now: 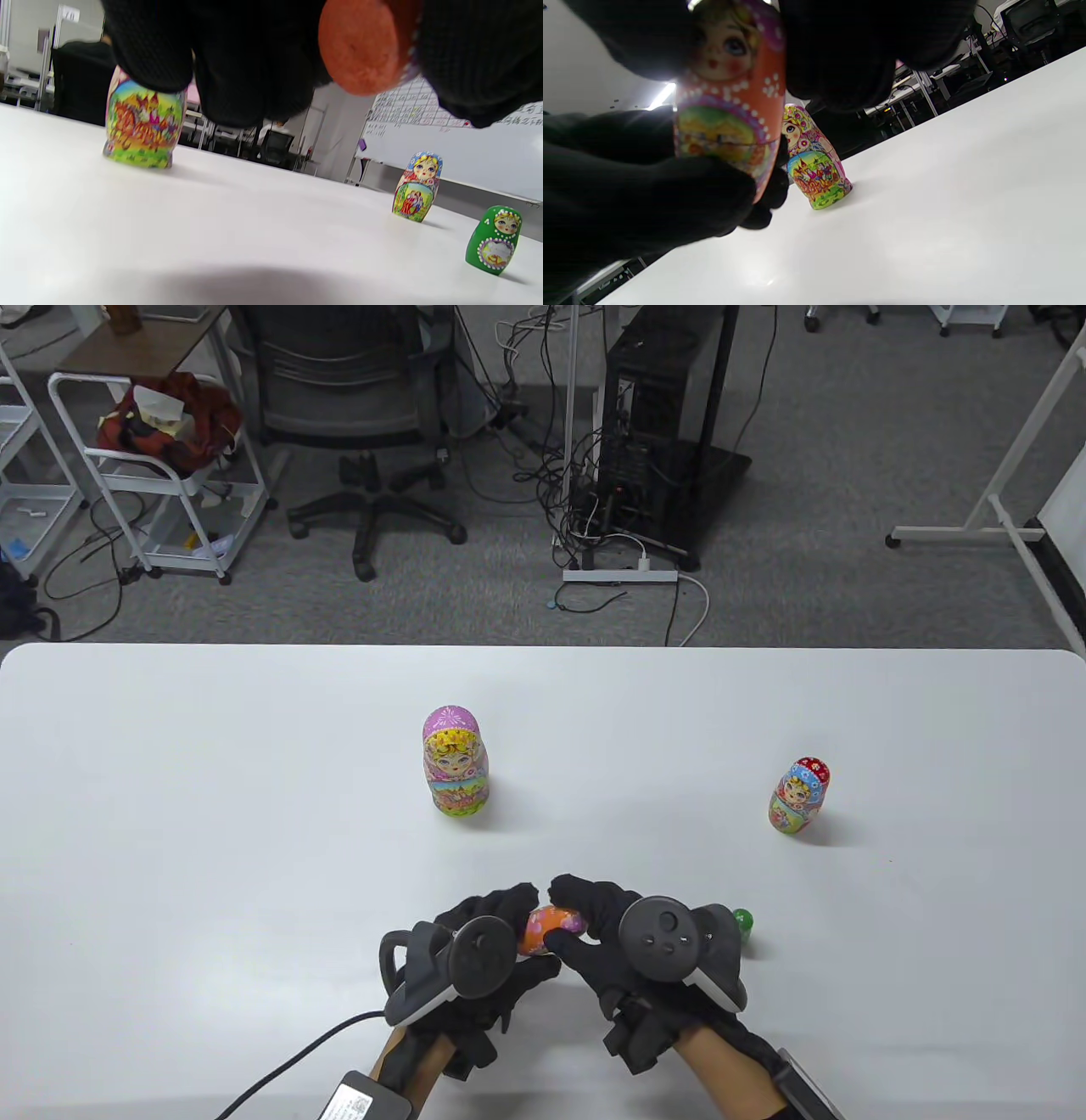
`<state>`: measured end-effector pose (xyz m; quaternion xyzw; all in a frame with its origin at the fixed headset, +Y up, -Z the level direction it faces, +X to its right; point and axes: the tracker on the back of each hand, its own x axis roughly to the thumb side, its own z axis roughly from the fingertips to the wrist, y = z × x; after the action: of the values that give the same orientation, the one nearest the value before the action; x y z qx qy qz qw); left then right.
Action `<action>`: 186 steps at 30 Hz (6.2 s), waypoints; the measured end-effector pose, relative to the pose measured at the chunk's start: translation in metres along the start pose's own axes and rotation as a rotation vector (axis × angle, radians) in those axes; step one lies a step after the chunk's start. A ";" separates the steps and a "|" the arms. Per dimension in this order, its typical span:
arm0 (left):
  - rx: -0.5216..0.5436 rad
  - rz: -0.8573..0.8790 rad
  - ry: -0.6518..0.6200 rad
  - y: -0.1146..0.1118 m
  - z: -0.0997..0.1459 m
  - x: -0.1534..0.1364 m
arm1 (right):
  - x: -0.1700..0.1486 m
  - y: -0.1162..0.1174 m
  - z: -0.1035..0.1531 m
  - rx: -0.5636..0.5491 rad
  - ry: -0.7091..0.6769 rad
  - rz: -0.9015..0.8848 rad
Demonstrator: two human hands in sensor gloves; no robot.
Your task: Nest individual Russian dolls into a nested set
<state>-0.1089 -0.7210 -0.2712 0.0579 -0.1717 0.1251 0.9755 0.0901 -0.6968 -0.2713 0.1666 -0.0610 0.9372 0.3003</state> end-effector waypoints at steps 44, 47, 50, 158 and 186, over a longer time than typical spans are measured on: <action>-0.054 0.038 0.069 -0.006 -0.002 -0.015 | -0.033 0.044 0.003 0.419 0.158 0.560; -0.054 0.038 0.068 -0.006 -0.002 -0.015 | -0.033 0.046 0.003 0.421 0.158 0.569; -0.055 0.041 0.067 -0.007 -0.002 -0.015 | -0.032 0.046 0.003 0.419 0.157 0.578; -0.003 0.094 0.018 -0.001 0.002 -0.009 | -0.048 0.039 0.005 0.541 0.181 0.410; -0.025 0.039 0.023 -0.001 0.002 -0.003 | -0.025 -0.015 0.008 0.037 0.003 -0.093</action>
<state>-0.1120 -0.7229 -0.2699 0.0407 -0.1629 0.1424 0.9755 0.1202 -0.6996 -0.2720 0.1732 -0.0354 0.9235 0.3405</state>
